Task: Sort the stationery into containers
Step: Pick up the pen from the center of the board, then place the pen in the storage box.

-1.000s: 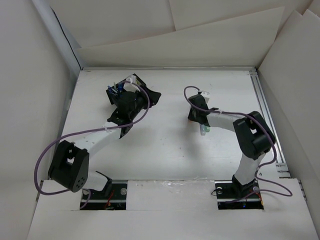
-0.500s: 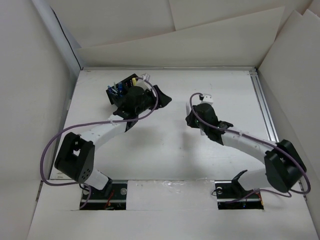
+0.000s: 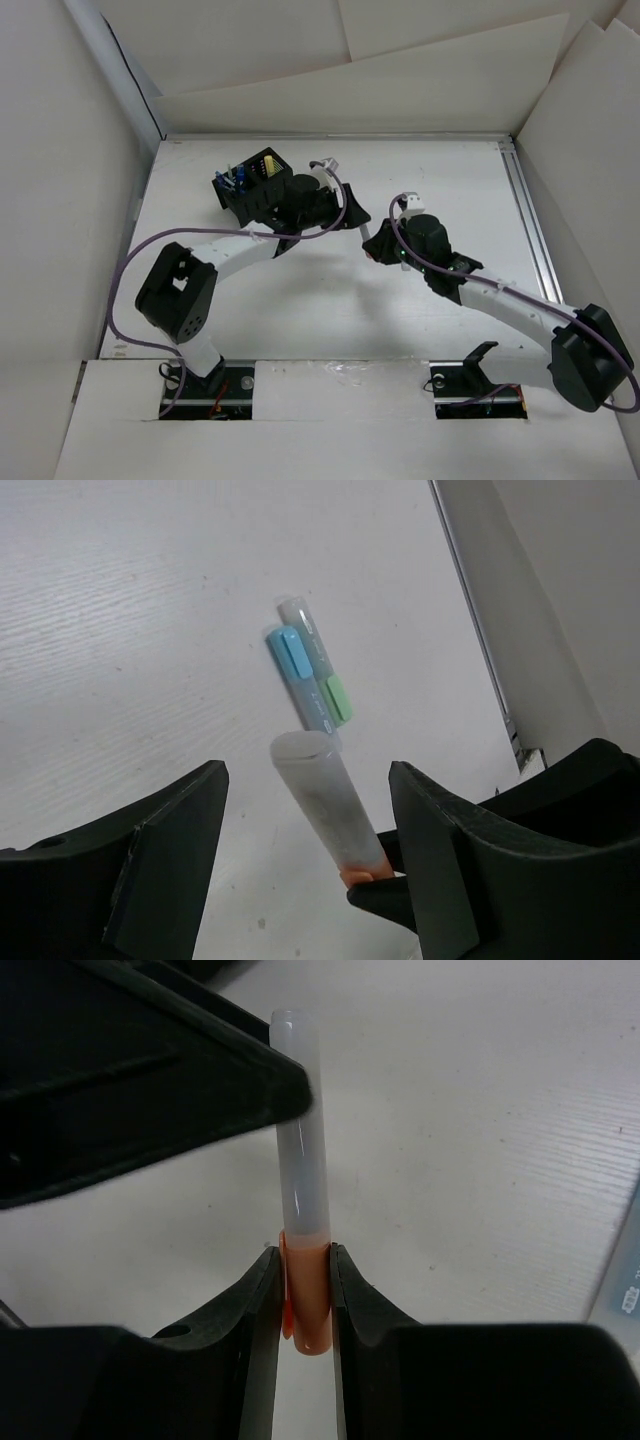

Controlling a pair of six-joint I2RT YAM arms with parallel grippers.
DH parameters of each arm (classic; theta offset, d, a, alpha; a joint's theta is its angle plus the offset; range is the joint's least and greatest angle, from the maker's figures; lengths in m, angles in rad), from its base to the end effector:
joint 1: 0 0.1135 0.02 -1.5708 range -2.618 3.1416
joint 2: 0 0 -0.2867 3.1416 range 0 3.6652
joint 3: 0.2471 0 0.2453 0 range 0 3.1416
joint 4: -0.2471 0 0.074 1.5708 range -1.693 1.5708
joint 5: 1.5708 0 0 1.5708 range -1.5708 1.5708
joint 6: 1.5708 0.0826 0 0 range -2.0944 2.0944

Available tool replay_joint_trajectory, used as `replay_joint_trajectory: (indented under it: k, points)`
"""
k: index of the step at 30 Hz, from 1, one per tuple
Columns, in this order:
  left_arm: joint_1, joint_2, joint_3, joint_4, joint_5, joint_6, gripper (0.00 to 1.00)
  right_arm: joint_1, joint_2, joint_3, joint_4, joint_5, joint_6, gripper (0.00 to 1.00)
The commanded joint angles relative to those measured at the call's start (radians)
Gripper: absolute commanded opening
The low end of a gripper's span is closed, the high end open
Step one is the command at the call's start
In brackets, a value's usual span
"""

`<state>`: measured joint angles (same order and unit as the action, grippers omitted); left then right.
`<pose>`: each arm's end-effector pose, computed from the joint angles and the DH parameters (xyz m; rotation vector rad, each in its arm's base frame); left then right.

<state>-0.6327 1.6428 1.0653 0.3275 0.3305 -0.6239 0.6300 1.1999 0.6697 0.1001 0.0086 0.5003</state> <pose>0.3229 -0.2700 0.2822 0.2624 1.9575 -1.1585 0.2379 0.1726 0.2469 -0.1287 2.0698 0.7049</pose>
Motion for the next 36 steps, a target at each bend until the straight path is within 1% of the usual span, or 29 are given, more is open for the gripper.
replay_joint_trajectory:
  k: [1,3,5,8,9,11,13,15,16,17,18,19,21,24,25,28,29,31,32,33,35,36]
  points:
    - [-0.041,0.015,0.065,0.002,0.013,0.027,0.62,-0.004,-0.028,-0.002,0.095,-0.067,-0.019,0.0]
    - [-0.041,0.025,0.065,0.025,0.013,0.014,0.61,-0.004,-0.028,-0.002,0.095,-0.091,-0.019,0.0]
    - [-0.041,0.037,0.065,0.039,0.013,0.003,0.55,-0.004,-0.028,-0.013,0.105,-0.091,-0.019,0.0]
    - [-0.041,0.06,0.074,0.053,0.027,-0.007,0.51,-0.013,-0.028,-0.013,0.105,-0.101,-0.019,0.0]
    - [-0.041,0.06,0.074,0.053,0.027,-0.016,0.39,-0.013,-0.028,-0.013,0.105,-0.101,-0.019,0.0]
    - [-0.041,0.06,0.059,0.085,0.027,-0.026,0.27,-0.013,-0.028,-0.024,0.105,-0.101,-0.019,0.0]
    - [-0.041,0.06,0.059,0.085,0.018,-0.027,0.16,-0.013,-0.037,-0.024,0.105,-0.101,-0.019,0.0]
    - [-0.041,0.06,0.074,0.067,0.018,-0.027,0.09,-0.023,-0.037,-0.024,0.105,-0.101,-0.008,0.0]
    - [-0.041,0.06,0.074,0.067,0.004,-0.027,0.07,-0.023,-0.037,-0.024,0.105,-0.092,-0.008,0.01]
    - [-0.041,0.051,0.074,0.067,-0.005,-0.027,0.01,-0.023,-0.048,-0.033,0.105,-0.091,-0.008,0.04]
    - [-0.041,0.051,0.064,0.067,-0.014,-0.027,0.0,-0.023,-0.048,-0.033,0.105,-0.091,-0.008,0.11]
    - [-0.041,0.051,0.064,0.067,-0.024,-0.027,0.0,-0.033,-0.048,-0.033,0.105,-0.091,-0.008,0.15]
    - [-0.041,0.051,0.084,0.039,-0.033,-0.027,0.0,-0.033,-0.06,-0.033,0.105,-0.091,-0.008,0.2]
    - [-0.041,0.051,0.093,0.039,-0.047,-0.027,0.0,-0.042,-0.085,-0.042,0.115,-0.091,0.001,0.31]
    - [-0.041,0.051,0.104,0.039,-0.059,-0.027,0.0,-0.042,-0.085,-0.051,0.115,-0.091,0.001,0.41]
    - [-0.027,0.051,0.143,-0.008,-0.068,-0.017,0.0,-0.052,-0.127,-0.061,0.102,-0.091,0.001,0.53]
    - [-0.006,0.06,0.175,-0.022,-0.079,-0.007,0.0,-0.052,-0.14,-0.061,0.102,-0.091,0.001,0.59]
    - [0.02,0.06,0.191,-0.031,-0.116,-0.007,0.0,-0.052,-0.169,-0.07,0.102,-0.091,0.001,0.65]
    - [0.034,0.06,0.212,-0.044,-0.134,-0.007,0.0,-0.052,-0.201,-0.082,0.093,-0.091,0.001,0.7]
    - [0.065,0.06,0.231,-0.054,-0.177,-0.007,0.0,-0.052,-0.215,-0.082,0.093,-0.082,0.001,0.72]
    - [0.1,0.06,0.299,-0.103,-0.221,0.003,0.0,-0.061,-0.249,-0.091,0.082,-0.07,0.001,0.76]
    - [0.14,0.069,0.321,-0.12,-0.267,0.003,0.0,-0.061,-0.249,-0.1,0.082,-0.061,0.013,0.76]
